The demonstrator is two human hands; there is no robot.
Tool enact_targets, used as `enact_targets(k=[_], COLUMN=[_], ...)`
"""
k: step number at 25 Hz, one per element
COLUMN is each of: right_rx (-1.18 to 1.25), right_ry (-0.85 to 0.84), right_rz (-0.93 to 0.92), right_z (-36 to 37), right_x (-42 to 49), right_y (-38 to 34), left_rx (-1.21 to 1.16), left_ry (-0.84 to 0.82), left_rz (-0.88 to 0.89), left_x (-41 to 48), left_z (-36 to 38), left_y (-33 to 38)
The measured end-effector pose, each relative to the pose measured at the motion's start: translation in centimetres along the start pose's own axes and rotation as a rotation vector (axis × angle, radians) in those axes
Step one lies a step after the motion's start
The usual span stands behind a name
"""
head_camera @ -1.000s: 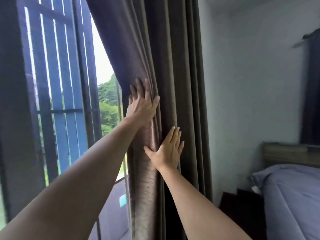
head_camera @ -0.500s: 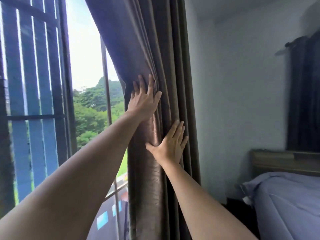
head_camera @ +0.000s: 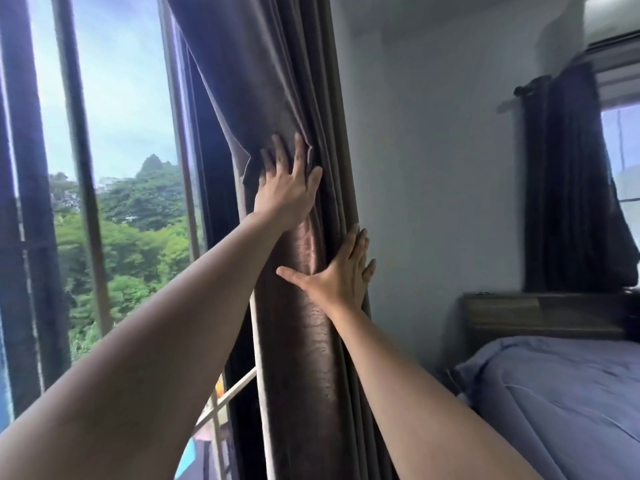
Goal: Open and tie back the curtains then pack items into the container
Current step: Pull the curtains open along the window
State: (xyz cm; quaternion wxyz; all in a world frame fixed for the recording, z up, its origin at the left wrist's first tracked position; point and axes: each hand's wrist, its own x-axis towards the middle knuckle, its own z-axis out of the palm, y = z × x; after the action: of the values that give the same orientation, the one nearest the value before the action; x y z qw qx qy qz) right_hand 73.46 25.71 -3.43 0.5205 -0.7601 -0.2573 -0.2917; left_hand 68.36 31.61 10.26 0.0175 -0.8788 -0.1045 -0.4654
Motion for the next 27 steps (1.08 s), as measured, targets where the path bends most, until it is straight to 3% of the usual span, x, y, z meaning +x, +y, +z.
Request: enact_targets(k=[9,14,17,23,27], right_rx=[0.154,0.312,0.511,0.651,0.698], right_ry=[-0.08,-0.196,-0.309,-0.452,-0.426], right_rz=[0.011,-0.055,-0.054,-0.044,-0.125], right_z=[4.7,8.2,8.5,10.0,10.3], right_x=[10.2,18.4,19.3,20.4,19.2], right_y=[7.3,13.4,14.9,18.9,19.3], left_rx=[-0.032,-0.03,-0.044,-0.047,0.006], left_ry=[0.06,-0.007,-0.027,-0.035,-0.08], left_rz=[-0.026,-0.074,-0.098,-0.13,-0.152], left_x=[6.6,12.1,13.3,15.0,14.3], left_z=[8.7,15.7,17.3,20.8,21.2], left_y=[0.2,0.7,0.2,1.5,2.5])
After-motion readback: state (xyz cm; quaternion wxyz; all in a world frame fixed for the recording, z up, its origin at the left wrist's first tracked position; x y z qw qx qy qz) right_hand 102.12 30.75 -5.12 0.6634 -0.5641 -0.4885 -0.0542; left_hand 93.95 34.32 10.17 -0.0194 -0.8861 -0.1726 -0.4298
